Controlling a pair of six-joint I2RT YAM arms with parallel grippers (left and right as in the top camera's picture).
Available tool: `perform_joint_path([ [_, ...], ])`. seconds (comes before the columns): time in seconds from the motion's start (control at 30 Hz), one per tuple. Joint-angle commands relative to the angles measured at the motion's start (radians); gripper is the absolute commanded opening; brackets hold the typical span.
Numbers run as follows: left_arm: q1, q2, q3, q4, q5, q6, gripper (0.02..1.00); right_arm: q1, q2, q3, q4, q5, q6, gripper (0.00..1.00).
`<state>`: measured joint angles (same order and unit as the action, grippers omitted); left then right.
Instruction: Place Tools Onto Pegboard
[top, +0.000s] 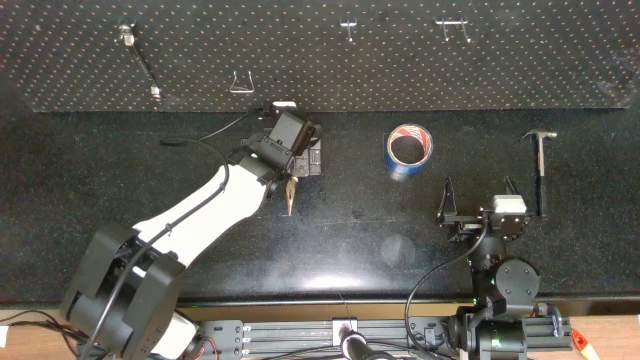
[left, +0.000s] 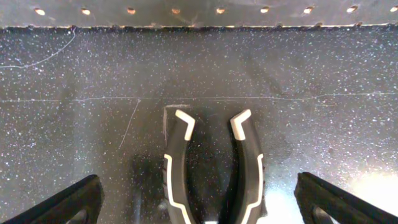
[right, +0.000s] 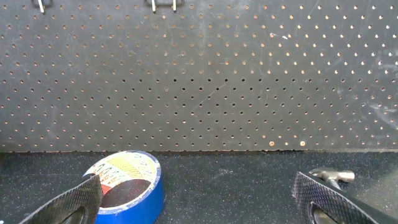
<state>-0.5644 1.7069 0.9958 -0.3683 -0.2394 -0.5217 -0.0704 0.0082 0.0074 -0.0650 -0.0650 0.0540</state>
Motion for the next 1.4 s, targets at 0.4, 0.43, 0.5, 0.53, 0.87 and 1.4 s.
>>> perform_joint_path([
  [0.4, 0.002, 0.060, 0.016, 0.026, 0.076, -0.005, 0.996, 0.002, -0.005, -0.003, -0.005, -0.005, -0.010, 1.000],
  [0.43, 0.003, 0.061, 0.016, 0.024, 0.092, -0.005, 0.996, 0.002, -0.005, -0.003, -0.005, -0.005, -0.010, 1.000],
  [0.5, 0.003, 0.061, 0.019, 0.011, 0.124, -0.006, 0.996, 0.002, -0.005, -0.003, -0.005, -0.005, -0.010, 1.000],
  [0.53, 0.003, 0.061, 0.026, -0.008, 0.131, -0.016, 0.996, 0.002, -0.005, -0.003, -0.005, -0.005, -0.010, 1.000],
  [0.87, 0.022, 0.067, 0.105, -0.158, 0.145, -0.023, 0.996, 0.002, -0.005, -0.003, -0.005, -0.005, -0.010, 1.000],
  [1.4, 0.060, 0.101, 0.105, -0.117, 0.122, 0.034, 0.996, 0.002, -0.005, -0.003, -0.005, -0.005, -0.010, 1.000],
])
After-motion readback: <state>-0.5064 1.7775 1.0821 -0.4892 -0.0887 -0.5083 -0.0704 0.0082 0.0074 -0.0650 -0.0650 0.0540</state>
